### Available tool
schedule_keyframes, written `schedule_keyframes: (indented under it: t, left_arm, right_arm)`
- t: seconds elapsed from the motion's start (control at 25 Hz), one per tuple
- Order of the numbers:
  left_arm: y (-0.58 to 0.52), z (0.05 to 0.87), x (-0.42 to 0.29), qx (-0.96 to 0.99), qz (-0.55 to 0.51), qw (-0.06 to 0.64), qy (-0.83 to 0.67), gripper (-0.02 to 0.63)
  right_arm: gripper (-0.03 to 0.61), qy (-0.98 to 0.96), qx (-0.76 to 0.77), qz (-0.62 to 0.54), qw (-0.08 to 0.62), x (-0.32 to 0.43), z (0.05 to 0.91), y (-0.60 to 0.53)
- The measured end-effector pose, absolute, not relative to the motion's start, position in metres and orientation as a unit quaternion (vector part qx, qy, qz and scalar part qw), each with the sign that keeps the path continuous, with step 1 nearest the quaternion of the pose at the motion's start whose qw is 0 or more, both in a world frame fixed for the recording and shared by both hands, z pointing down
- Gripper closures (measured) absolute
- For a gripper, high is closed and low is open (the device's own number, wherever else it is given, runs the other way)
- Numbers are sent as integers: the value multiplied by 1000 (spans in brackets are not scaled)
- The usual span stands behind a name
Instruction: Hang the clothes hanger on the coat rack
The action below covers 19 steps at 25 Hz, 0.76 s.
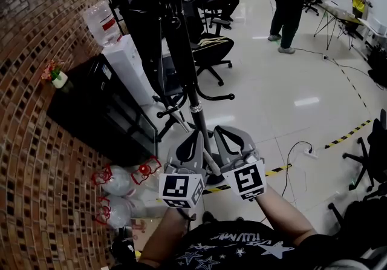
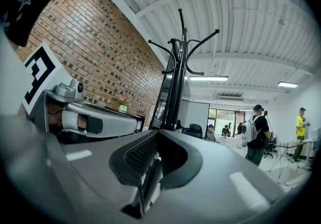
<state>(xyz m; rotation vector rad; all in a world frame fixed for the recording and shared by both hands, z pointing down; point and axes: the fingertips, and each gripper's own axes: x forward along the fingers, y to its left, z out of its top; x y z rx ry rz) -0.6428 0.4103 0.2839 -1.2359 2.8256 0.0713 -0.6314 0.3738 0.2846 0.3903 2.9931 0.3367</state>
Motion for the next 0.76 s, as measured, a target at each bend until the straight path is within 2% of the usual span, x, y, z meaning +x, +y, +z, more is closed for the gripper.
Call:
schedule_keyframes:
  t: [0.76]
  left_arm:
    - [425,279,-638,-380,30,28,924,609]
  right_arm:
    - [572,988,107,95,61,-625,276,368]
